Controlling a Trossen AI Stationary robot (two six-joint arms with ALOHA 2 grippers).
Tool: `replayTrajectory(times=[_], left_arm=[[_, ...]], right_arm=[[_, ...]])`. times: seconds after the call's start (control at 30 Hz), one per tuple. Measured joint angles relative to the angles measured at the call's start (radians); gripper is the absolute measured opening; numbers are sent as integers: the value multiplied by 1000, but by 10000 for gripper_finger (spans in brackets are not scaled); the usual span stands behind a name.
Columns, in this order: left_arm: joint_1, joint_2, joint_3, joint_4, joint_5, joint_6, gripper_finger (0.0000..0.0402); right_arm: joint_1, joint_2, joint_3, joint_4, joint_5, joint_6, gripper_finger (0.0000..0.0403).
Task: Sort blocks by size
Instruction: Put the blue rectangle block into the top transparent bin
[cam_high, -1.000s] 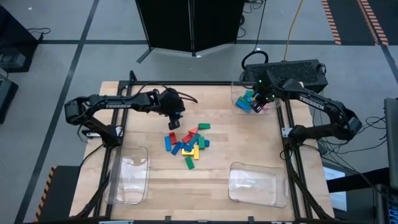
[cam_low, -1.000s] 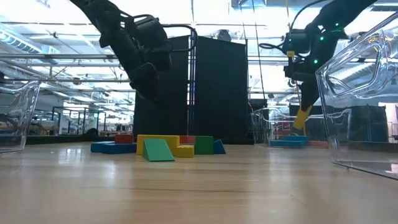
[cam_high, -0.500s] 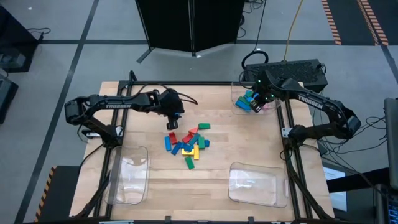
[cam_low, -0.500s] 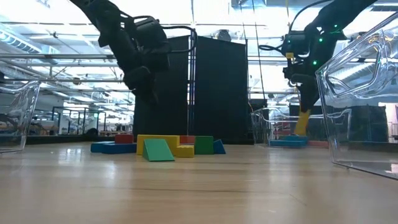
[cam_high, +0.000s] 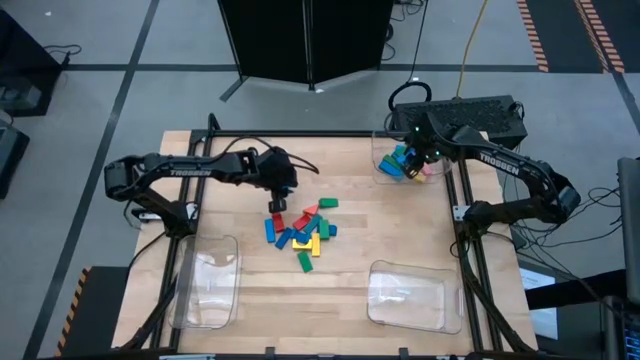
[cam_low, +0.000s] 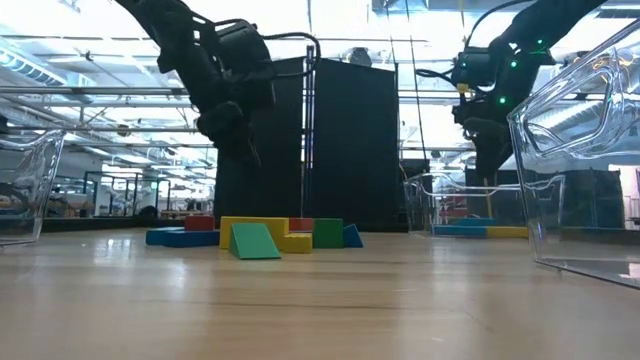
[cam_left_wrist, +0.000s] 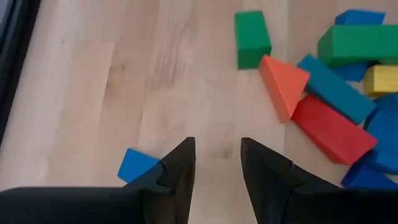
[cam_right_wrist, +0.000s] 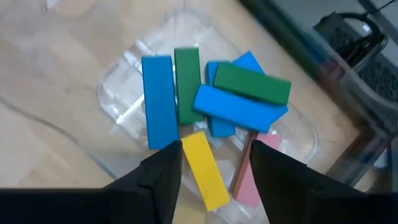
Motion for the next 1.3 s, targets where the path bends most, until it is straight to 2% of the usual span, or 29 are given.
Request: replayTrajectory(times=[0.2,0.43,0.63,0.9,1.07,1.17,1.3], left_arm=[[-45,0,0,-7,15,0,131],[-98,0,0,30,114,6,131],[-147,32,0,93,165,8,131],[-222,142,0,199,164,81,131],[-234,169,0,239,141,44,131],[-234,170,0,235,138,-8,144],[-234,177,0,235,137,-85,198]], right_arm=[[2,-4,0,112,-15,20,167],[45,-55,0,218,-107,66,152],[146,-130,0,213,-108,128,144],[325,-198,0,212,-99,216,143],[415,-200,0,214,-72,254,143],[460,-198,0,214,-4,272,143],[495,-198,0,220,20,273,143]])
